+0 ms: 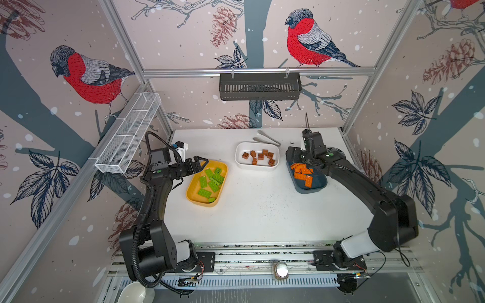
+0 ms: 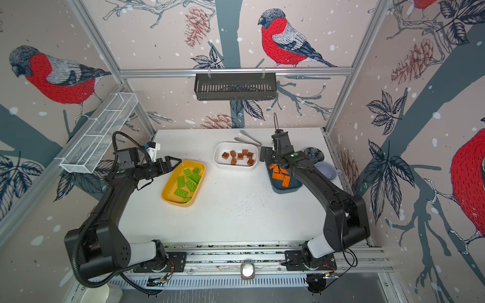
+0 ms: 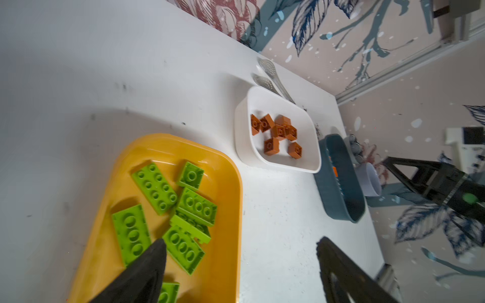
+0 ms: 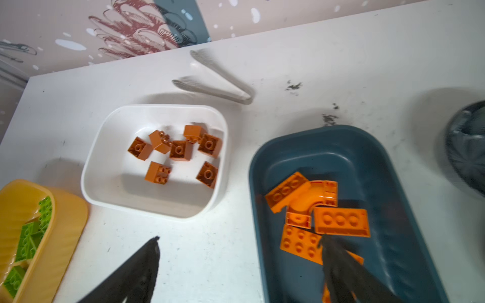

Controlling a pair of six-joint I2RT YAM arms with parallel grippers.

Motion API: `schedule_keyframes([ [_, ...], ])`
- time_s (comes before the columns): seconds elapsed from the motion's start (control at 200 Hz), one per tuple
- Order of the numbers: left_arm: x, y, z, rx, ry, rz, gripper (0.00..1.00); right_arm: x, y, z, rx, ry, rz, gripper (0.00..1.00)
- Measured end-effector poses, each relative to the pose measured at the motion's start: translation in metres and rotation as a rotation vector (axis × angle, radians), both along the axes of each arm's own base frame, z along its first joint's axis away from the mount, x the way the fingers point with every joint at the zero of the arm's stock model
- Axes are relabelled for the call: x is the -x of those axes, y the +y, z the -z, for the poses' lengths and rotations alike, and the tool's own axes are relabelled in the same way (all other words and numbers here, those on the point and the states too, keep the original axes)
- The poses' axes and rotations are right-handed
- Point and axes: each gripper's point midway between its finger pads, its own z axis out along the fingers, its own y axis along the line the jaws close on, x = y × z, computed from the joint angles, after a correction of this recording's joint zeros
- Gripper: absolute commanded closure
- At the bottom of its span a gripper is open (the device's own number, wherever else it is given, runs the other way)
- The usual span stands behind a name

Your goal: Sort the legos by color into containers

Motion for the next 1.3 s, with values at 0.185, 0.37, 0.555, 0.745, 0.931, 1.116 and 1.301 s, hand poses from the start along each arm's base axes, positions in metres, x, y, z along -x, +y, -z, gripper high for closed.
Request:
schedule_keyframes([
  [0.185, 0.002, 0.030, 0.012, -0.207, -0.117, -0.170, 0.05, 0.035, -0.094, 0.027, 0.064, -0.117, 0.157, 0.01],
  [0.37, -0.006, 0.060, 0.018, -0.377, -0.249, -0.293, 0.04, 0.063, -0.156, 0.051, 0.112, -0.272, 0.306, 0.01],
  [0.555, -0.013, 0.067, 0.047, -0.441, -0.290, -0.305, 0.04, 0.074, -0.175, 0.072, 0.167, -0.358, 0.350, 0.01],
  [0.745, -0.017, 0.067, 0.055, -0.474, -0.402, -0.305, 0.03, 0.069, -0.183, 0.085, 0.194, -0.426, 0.378, 0.01],
  [0.931, -0.024, 0.061, 0.062, -0.457, -0.472, -0.283, 0.03, 0.049, -0.181, 0.084, 0.198, -0.480, 0.372, 0.01],
  [1.116, -0.039, 0.054, 0.045, -0.441, -0.552, -0.246, 0.03, 0.043, -0.168, 0.093, 0.220, -0.508, 0.320, 0.00],
  [1.301, -0.049, 0.039, 0.040, -0.382, -0.586, -0.181, 0.03, 0.041, -0.169, 0.084, 0.221, -0.556, 0.338, 0.01],
])
